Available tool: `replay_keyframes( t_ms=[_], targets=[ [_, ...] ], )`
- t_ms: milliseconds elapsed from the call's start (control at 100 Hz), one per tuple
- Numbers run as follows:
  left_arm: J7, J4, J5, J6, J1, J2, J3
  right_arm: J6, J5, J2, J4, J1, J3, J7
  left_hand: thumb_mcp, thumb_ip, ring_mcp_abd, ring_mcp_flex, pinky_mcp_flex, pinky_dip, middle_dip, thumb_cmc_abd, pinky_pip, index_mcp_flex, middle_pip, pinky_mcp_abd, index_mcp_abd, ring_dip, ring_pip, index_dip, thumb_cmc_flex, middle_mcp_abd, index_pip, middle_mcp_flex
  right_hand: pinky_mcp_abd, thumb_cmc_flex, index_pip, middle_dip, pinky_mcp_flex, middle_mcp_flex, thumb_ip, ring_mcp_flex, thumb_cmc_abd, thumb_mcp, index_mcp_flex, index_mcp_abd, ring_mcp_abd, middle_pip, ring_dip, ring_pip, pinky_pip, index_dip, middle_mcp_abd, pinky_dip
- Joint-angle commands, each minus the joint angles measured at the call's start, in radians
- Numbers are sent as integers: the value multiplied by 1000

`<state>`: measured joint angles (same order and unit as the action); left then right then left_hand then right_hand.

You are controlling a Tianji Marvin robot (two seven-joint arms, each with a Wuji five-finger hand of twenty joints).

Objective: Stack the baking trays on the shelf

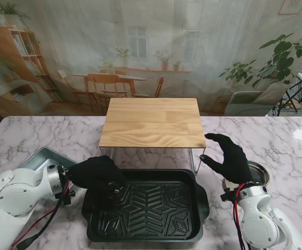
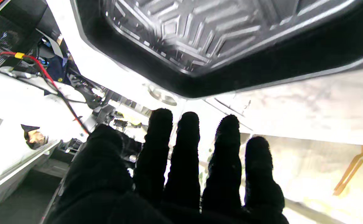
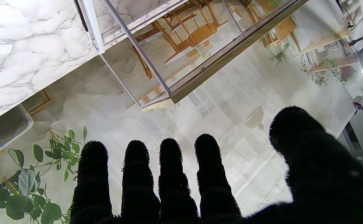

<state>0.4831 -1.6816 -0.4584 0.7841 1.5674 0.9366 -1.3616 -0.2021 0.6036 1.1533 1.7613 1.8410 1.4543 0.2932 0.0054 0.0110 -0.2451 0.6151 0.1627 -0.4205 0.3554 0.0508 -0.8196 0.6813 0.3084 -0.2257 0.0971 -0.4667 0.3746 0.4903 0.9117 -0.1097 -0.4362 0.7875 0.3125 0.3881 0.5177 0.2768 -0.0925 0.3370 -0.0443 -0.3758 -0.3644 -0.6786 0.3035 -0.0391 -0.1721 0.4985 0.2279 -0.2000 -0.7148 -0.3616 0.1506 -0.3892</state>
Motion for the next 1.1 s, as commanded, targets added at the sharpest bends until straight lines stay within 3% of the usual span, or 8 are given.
replay_keyframes(
  t_ms=[0,110,350,490,600,860,1090],
  targets=[
    [10,-34,9,1,-14,14,2,-6,-1,3,1,9,5,5,-10,-8,-4,-43,-16,-11,-5,-66,-27,-88,-26,-22,16,-7,-17,-28,7,-16,73,-63,-1,-24,9,3,11,7,-17,-1,33,-4,8,29,18,16,-7,37,18,16,-5,-12],
    [-19,-62,5,-8,-28,25,0,-12,-1,4,3,14,9,9,-18,-7,-4,-73,-25,-10,-11,-84,-22,-186,-51,-23,36,-5,-31,-57,-1,-44,146,-129,-2,-24,10,3,10,8,-17,-2,33,-4,10,30,18,16,-7,37,18,16,-5,-12],
    [-205,-82,-56,-53,-27,81,-14,-13,-2,4,6,17,10,8,-24,-9,-5,-133,-52,0,-23,-93,4,-224,-104,-33,41,7,-74,-72,-8,-61,217,-251,-2,-24,9,3,10,-2,-17,1,33,-4,10,29,19,16,-7,38,17,16,-3,-12],
    [-332,-81,-101,-74,-14,114,-48,-19,-5,5,8,20,14,9,-24,-11,-9,-154,-65,6,-27,-97,22,-211,-120,-31,40,9,-86,-63,-8,-67,222,-285,-2,-24,9,3,11,-1,-17,1,33,-3,11,31,19,16,-7,38,17,15,-4,-12],
    [-470,-57,-211,-63,-7,138,-91,-25,-3,6,7,22,16,17,-25,-11,-6,-132,-56,0,-16,-98,19,-162,-101,-47,33,1,-73,-46,-8,-60,202,-240,-2,-25,8,3,9,1,-17,-1,33,-3,7,31,19,16,-7,37,17,15,-4,-12],
    [-736,49,-361,-95,-3,173,-164,-9,-5,4,3,10,5,5,-22,-8,-11,-89,-41,-22,11,-101,-10,-82,-58,-62,40,-22,-40,0,12,-56,134,-166,-2,-25,10,3,9,2,-17,-1,33,-3,8,31,19,17,-7,37,16,14,-4,-11],
    [-828,161,-327,-176,-31,193,-172,7,-9,2,-4,-1,-4,-7,-18,-4,-27,-71,-39,-40,30,-96,-42,-60,-21,-71,57,-44,-6,39,34,-65,85,-130,-2,-25,11,3,10,2,-17,-1,33,-3,10,30,19,17,-7,36,15,14,-4,-11]
  ],
)
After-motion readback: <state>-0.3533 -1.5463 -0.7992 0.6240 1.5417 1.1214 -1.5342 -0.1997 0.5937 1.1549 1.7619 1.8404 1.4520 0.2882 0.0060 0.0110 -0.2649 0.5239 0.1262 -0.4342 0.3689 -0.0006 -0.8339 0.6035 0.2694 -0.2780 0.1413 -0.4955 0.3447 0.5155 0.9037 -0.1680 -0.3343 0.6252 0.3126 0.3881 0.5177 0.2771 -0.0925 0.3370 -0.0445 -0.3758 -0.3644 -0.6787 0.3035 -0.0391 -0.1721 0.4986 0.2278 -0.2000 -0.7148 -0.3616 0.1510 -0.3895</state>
